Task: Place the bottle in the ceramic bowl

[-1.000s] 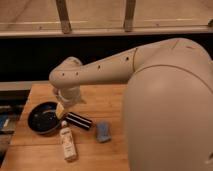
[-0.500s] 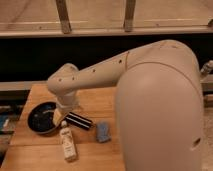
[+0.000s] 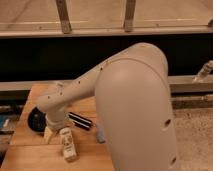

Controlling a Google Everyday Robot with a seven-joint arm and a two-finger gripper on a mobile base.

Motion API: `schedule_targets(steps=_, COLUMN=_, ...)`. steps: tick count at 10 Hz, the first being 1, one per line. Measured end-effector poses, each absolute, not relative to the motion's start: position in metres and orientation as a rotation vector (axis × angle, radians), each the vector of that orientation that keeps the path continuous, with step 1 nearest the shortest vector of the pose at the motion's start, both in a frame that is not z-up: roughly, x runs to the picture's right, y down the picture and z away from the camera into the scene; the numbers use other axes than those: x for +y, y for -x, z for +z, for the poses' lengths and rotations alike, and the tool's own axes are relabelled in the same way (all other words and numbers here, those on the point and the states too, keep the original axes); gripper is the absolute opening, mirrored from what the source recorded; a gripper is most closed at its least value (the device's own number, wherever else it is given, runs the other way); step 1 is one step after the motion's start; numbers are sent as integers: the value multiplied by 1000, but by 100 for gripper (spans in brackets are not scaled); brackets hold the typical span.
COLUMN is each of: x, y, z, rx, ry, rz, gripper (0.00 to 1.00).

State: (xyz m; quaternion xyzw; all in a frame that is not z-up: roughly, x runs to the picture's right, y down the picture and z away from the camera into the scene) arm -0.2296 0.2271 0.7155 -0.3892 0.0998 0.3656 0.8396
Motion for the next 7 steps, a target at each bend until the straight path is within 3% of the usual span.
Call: schedule_targets(steps=7, x=266, y=217, z=739, rx=307, ry=872, rz=782, gripper=80)
